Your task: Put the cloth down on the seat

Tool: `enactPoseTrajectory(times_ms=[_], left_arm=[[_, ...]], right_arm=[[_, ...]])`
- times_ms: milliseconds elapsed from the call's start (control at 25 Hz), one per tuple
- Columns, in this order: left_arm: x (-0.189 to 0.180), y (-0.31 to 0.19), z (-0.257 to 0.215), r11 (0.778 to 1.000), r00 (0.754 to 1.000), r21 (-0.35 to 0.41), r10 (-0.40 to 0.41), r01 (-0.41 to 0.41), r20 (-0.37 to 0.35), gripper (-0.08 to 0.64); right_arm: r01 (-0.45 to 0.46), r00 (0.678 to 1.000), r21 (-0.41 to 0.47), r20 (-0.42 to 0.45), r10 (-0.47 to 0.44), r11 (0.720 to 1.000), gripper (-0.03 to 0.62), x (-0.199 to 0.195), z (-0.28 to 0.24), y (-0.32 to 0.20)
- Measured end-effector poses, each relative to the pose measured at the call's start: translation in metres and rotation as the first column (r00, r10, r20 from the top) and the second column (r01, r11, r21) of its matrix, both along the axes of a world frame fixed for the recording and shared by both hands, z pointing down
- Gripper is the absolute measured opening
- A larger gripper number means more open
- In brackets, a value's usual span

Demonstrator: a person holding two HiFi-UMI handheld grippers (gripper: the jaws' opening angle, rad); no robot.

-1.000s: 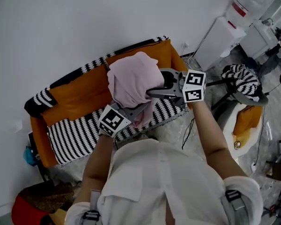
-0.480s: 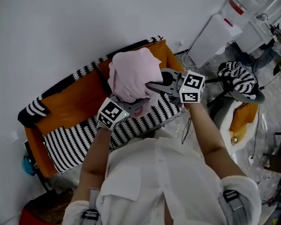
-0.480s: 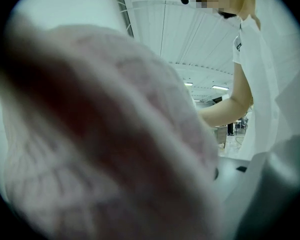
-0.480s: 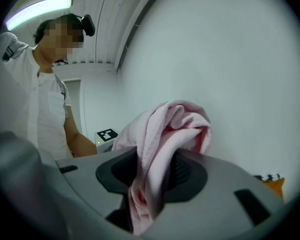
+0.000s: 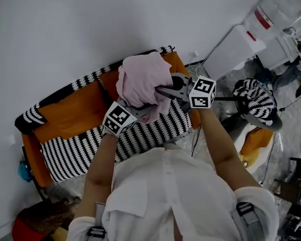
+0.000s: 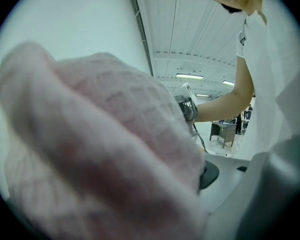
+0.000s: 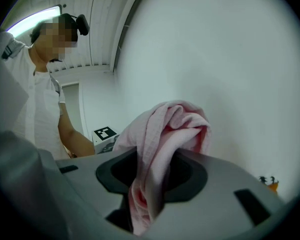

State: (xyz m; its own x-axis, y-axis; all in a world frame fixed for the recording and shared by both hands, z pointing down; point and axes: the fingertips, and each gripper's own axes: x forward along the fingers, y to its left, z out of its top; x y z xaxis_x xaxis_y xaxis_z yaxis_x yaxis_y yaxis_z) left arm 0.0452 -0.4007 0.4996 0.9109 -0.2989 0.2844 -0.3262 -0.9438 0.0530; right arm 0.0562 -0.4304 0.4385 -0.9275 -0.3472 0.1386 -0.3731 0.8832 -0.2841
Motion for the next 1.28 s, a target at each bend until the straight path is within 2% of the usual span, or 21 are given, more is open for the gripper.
enactPoseTrajectory(times_ms=[120,240,440,600,720,920,1120,1280], left_arm=[[0.008,-0.025,0.014,0.998,0.998,-0.022,-0.053,0.053,0.029,0.347],[0.01,-0.046,0.037,0.994,0.992,-0.045,-0.095,0.099,0.087,0.365],[-0.003,-0.073,0.067,0.976,0.967,-0.076,-0.19,0.205,0.172,0.371],[-0.017,-0.078,0.081,0.946,0.942,-0.11,-0.282,0.304,0.181,0.371],[-0.02,-0.074,0.084,0.934,0.932,-0.116,-0.315,0.338,0.182,0.371],[-0.027,-0.076,0.077,0.906,0.912,-0.133,-0.38,0.401,0.156,0.371],[-0.021,-0.083,0.072,0.89,0.897,-0.137,-0.416,0.435,0.146,0.37],[-0.014,-0.088,0.076,0.887,0.895,-0.14,-0.421,0.44,0.145,0.37]], right_arm=[[0.012,1.0,-0.021,0.005,-0.012,1.0,0.144,0.016,0.012,-0.026],[0.025,1.0,-0.035,-0.002,-0.025,0.999,0.14,0.031,0.026,-0.053],[0.021,1.0,-0.07,-0.02,-0.022,0.997,0.132,0.054,0.05,-0.097],[0.014,0.999,-0.114,-0.027,-0.017,0.993,0.13,0.066,0.076,-0.128],[-0.009,1.0,-0.171,-0.013,0.007,0.985,0.127,0.074,0.1,-0.154],[-0.058,0.998,-0.298,0.019,0.066,0.953,0.124,0.089,0.145,-0.2],[-0.13,0.991,-0.39,-0.037,0.126,0.912,0.124,0.111,0.198,-0.243],[-0.221,0.975,-0.417,-0.116,0.189,0.882,0.124,0.134,0.228,-0.269]])
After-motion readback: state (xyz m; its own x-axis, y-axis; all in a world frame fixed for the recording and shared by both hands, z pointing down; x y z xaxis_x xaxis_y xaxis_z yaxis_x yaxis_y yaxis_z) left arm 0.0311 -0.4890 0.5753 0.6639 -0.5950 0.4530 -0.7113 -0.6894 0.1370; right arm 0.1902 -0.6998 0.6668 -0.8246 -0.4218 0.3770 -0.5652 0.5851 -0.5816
